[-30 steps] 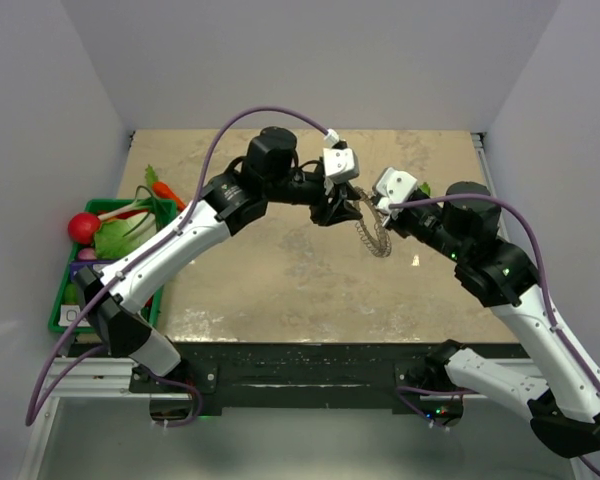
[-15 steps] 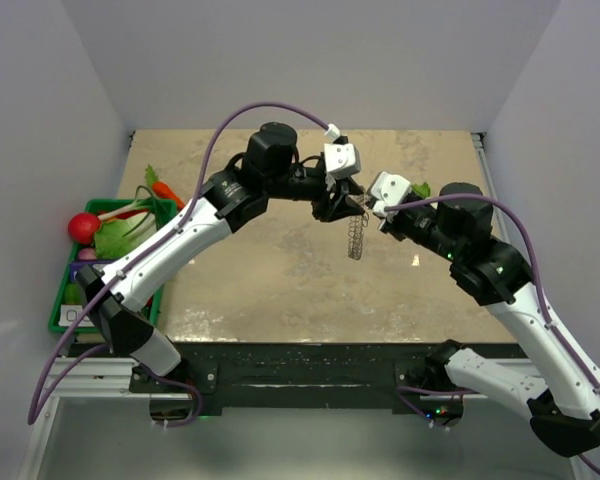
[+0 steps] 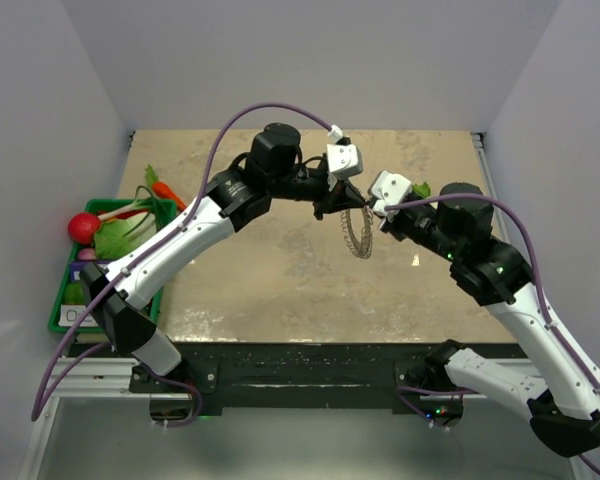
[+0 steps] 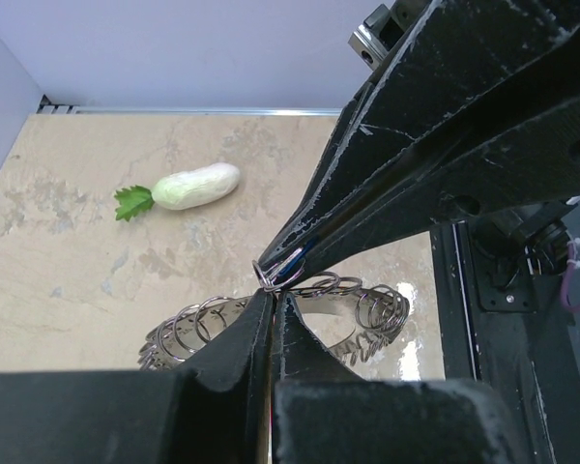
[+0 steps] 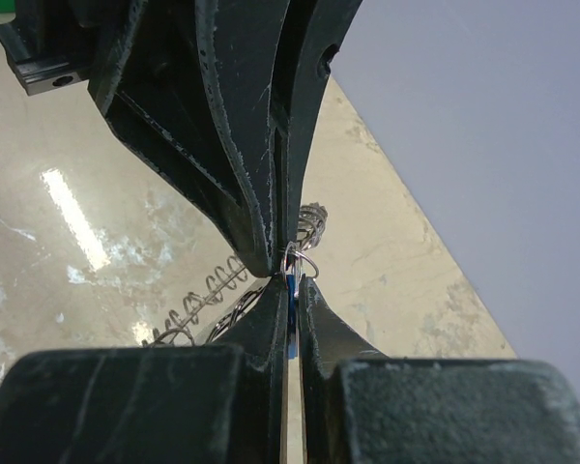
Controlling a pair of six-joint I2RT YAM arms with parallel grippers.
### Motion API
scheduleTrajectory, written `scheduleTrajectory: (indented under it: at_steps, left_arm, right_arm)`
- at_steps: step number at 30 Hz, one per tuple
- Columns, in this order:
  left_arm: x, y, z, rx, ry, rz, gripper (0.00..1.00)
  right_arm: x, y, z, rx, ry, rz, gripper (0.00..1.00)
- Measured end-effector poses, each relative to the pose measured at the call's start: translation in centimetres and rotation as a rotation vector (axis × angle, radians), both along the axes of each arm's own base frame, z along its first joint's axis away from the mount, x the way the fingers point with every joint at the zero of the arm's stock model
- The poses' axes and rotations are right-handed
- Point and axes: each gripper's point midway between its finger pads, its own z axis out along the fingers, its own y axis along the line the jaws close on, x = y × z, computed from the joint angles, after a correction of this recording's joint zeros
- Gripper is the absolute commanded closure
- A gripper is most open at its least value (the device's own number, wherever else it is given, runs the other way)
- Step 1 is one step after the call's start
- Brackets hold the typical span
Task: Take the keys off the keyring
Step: Remove the key from the keyring.
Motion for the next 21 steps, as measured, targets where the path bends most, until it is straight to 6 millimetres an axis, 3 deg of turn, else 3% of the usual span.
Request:
scheduleTrajectory:
  at_steps: [13,21]
  left_arm:
    - [0.8,0.5,-0.3,0.011,-0.027,0.038,1.00]
    - [0.1,1.7,0.5,0.003,-0.062,0.052,1.00]
  right_arm:
    - [1.2,-0.3,-0.4,0.111,0.049,-0.075,1.00]
    - [0.7,0.9,-0.1,0.199,0.109,0.004,1.00]
